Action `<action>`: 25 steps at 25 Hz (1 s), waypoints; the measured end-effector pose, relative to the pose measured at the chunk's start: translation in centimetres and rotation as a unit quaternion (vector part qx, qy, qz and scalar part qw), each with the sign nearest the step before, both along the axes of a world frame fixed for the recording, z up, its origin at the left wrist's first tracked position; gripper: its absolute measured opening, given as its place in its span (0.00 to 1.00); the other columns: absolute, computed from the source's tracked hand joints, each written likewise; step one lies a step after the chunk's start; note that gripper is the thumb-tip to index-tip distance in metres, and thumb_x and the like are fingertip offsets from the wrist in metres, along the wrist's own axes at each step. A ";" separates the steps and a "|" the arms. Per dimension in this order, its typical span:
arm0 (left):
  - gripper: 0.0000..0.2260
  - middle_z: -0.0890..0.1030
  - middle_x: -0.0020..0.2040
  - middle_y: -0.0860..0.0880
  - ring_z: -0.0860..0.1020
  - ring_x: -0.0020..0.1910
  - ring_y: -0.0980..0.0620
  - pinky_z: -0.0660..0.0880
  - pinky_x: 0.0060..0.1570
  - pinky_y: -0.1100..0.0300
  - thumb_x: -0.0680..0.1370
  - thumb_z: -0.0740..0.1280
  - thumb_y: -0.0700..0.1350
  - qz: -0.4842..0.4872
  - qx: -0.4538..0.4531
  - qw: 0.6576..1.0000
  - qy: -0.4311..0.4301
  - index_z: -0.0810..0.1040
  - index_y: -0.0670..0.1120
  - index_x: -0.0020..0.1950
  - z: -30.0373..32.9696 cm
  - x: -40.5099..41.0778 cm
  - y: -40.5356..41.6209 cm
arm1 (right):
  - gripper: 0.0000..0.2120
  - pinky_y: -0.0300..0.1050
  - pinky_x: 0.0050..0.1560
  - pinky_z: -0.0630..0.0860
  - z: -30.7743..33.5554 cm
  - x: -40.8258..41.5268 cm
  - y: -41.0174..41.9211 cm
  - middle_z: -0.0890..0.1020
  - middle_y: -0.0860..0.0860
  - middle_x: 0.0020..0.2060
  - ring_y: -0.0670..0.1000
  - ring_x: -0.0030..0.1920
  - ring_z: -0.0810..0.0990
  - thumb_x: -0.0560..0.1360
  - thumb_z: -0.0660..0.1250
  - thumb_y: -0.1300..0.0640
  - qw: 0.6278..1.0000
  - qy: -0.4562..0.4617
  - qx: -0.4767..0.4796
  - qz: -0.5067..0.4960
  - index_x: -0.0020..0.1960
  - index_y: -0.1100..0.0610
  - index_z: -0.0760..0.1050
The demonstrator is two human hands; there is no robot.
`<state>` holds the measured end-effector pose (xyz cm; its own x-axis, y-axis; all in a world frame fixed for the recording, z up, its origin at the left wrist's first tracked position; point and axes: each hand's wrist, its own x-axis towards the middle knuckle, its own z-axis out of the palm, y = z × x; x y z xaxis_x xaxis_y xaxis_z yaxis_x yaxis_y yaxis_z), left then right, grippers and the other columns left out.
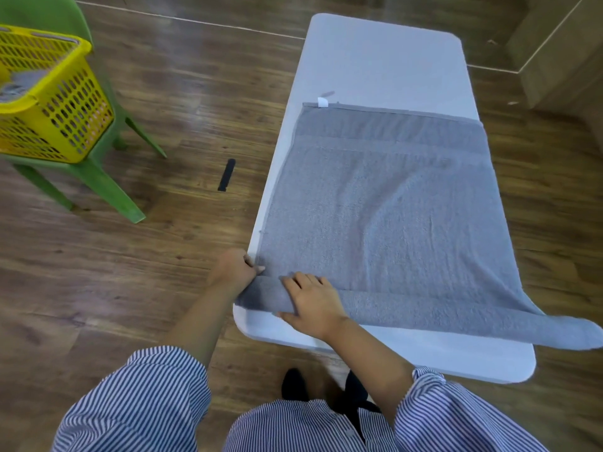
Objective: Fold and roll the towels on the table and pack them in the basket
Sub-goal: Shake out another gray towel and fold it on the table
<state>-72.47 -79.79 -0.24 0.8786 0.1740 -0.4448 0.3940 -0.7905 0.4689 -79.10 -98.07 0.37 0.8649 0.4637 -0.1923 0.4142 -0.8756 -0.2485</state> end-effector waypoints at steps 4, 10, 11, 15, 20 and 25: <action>0.07 0.78 0.40 0.48 0.78 0.44 0.45 0.74 0.40 0.55 0.76 0.67 0.50 -0.056 0.076 0.995 0.024 0.76 0.46 0.43 0.3 -0.3 -0.1 | 0.27 0.52 0.58 0.68 0.2 0.2 -0.8 0.73 0.55 0.60 0.58 0.58 0.74 0.72 0.63 0.45 0.999 0.033 0.029 -0.006 0.68 0.54 0.67; 0.09 0.80 0.42 0.48 0.78 0.45 0.46 0.75 0.45 0.55 0.77 0.64 0.51 -0.080 0.128 0.987 0.052 0.75 0.48 0.40 0.3 -0.4 1.8 | 0.30 0.49 0.58 0.69 0.7 -0.2 -1.9 0.73 0.54 0.60 0.57 0.57 0.75 0.69 0.58 0.45 0.996 0.071 0.059 0.006 0.68 0.54 0.67; 0.10 0.79 0.42 0.48 0.78 0.45 0.45 0.74 0.45 0.56 0.77 0.64 0.51 -0.085 0.130 0.986 0.054 0.75 0.48 0.39 0.2 -0.5 1.9 | 0.31 0.48 0.57 0.69 0.8 -0.1 -1.9 0.74 0.54 0.60 0.57 0.57 0.75 0.68 0.56 0.44 0.995 0.075 0.061 0.007 0.69 0.54 0.67; 0.08 0.78 0.40 0.48 0.77 0.44 0.45 0.73 0.43 0.57 0.77 0.66 0.49 -0.103 0.133 0.984 0.066 0.77 0.47 0.40 0.3 -1.0 2.6 | 0.33 0.45 0.48 0.72 0.2 0.0 -2.8 0.77 0.51 0.55 0.56 0.52 0.78 0.66 0.53 0.40 0.994 0.082 0.069 0.005 0.67 0.54 0.68; 0.11 0.77 0.37 0.49 0.76 0.42 0.47 0.73 0.44 0.56 0.78 0.65 0.48 -0.096 0.073 0.990 0.067 0.72 0.49 0.36 0.4 -0.5 2.6 | 0.33 0.50 0.60 0.65 0.7 0.3 -1.5 0.70 0.48 0.65 0.53 0.62 0.72 0.72 0.60 0.37 0.995 0.093 0.035 0.011 0.71 0.51 0.60; 0.06 0.78 0.42 0.48 0.76 0.44 0.46 0.73 0.44 0.56 0.76 0.64 0.47 -0.107 0.119 0.985 0.065 0.71 0.50 0.39 -0.2 -1.1 3.1 | 0.20 0.51 0.62 0.66 1.3 0.9 -2.1 0.75 0.49 0.62 0.53 0.62 0.73 0.78 0.58 0.45 0.984 0.160 0.064 -0.041 0.69 0.47 0.65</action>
<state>-73.57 -76.65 -0.42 0.8452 0.1032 -0.5244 0.2498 -0.9437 0.2169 -78.23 -100.13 1.70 0.8045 0.4336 -0.4059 0.2262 -0.8555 -0.4657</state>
